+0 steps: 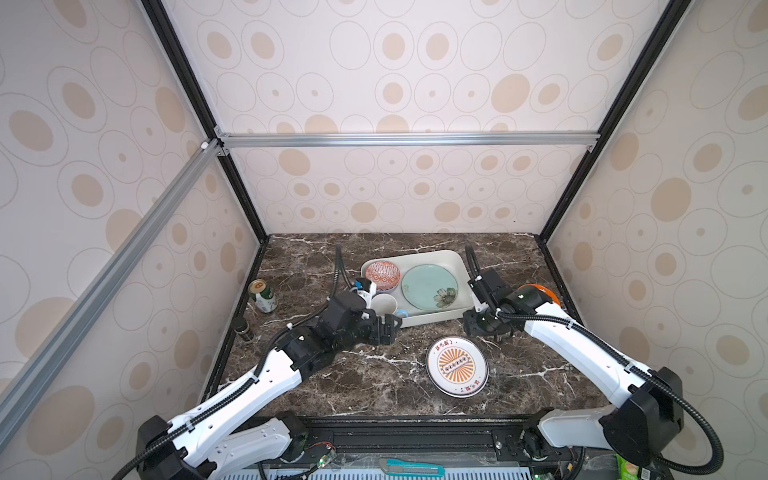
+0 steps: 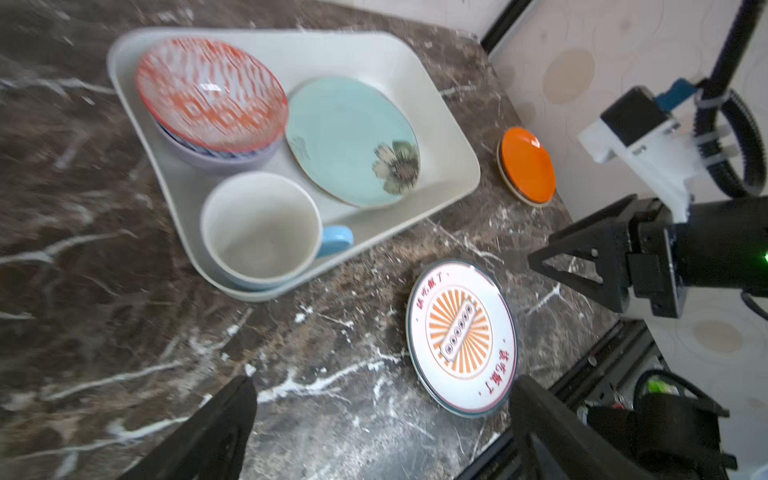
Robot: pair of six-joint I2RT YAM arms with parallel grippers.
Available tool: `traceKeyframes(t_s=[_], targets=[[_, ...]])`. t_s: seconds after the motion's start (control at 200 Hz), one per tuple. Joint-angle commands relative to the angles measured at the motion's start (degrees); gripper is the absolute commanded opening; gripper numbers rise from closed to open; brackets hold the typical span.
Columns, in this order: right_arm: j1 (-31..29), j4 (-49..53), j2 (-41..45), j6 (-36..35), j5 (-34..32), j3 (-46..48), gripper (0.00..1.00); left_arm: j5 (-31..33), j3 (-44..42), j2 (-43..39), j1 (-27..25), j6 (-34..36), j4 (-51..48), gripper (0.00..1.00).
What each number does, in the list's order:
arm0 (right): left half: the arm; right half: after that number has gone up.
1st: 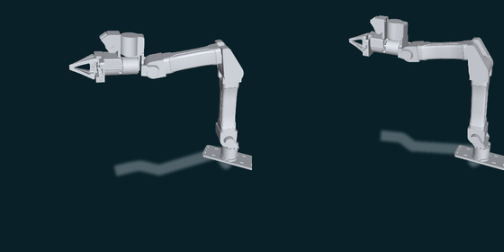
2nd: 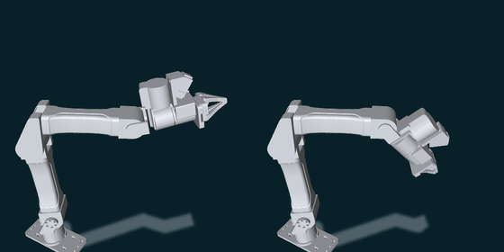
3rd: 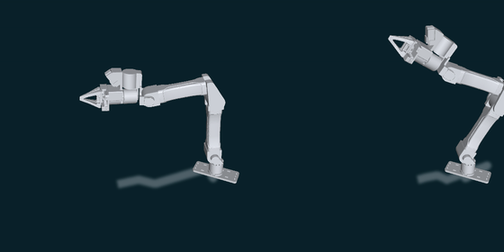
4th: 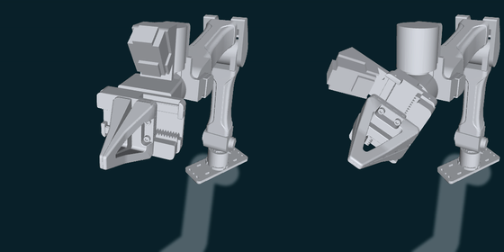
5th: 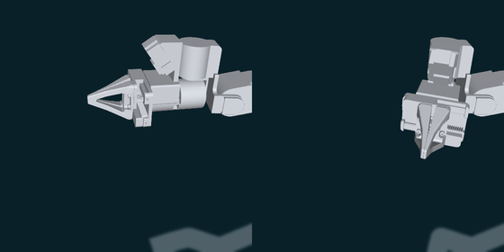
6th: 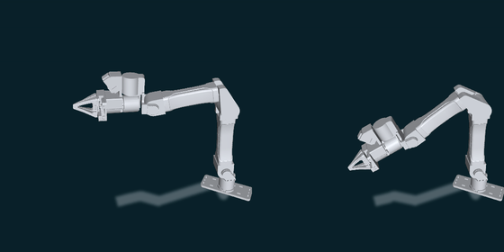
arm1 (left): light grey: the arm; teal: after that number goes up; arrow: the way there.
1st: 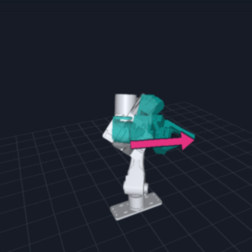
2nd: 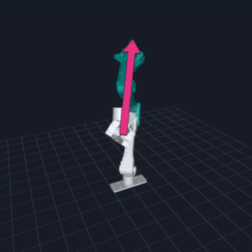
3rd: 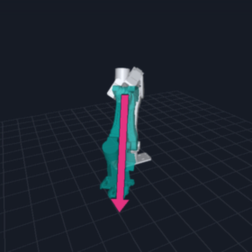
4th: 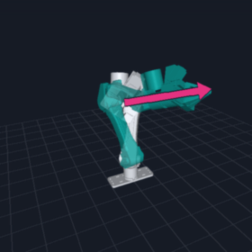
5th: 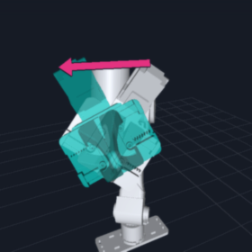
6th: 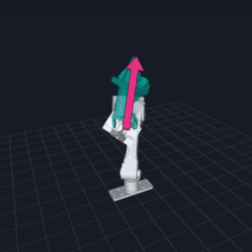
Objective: Place the mixed dishes into the plastic bin
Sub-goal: 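Move both grippers toward the white sunburst-printed plate on the table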
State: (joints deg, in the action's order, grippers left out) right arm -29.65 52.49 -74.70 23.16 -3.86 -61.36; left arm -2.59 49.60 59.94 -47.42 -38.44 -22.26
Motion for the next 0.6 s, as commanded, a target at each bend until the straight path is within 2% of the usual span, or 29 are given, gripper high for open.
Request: traceKeyframes(t_s=[0.0, 0.07, 0.185, 0.355, 0.465, 0.595], targets=[[0.32, -4.29, 3.72, 3.11, 1.29, 4.85, 0.56, 3.47, -2.83, 2.11, -6.01, -5.61, 4.0, 0.91], [0.6, -4.63, 5.35, 3.26, 0.6, 6.83, 0.56, 5.29, -4.73, 3.89, -9.3, -7.07, 5.94, 0.89], [1.02, -5.85, 7.17, 3.3, 0.25, 9.45, 0.56, 11.74, -7.43, 6.41, -12.49, -8.96, 6.34, 0.88], [1.4, -7.28, 6.63, 2.78, 1.36, 11.86, 0.55, 16.59, -11.87, 9.5, -12.61, -9.73, 11.15, 0.78], [1.73, -7.42, 6.54, 2.44, 1.66, 12.3, 0.54, 19.82, -11.07, 13.18, -12.12, -8.65, 11.73, 0.72], [2.61, -7.51, 7.28, 1.89, 1.62, 12.57, 0.54, 20.82, -9.36, 17.37, -9.77, -6.9, 12.51, 0.69]])
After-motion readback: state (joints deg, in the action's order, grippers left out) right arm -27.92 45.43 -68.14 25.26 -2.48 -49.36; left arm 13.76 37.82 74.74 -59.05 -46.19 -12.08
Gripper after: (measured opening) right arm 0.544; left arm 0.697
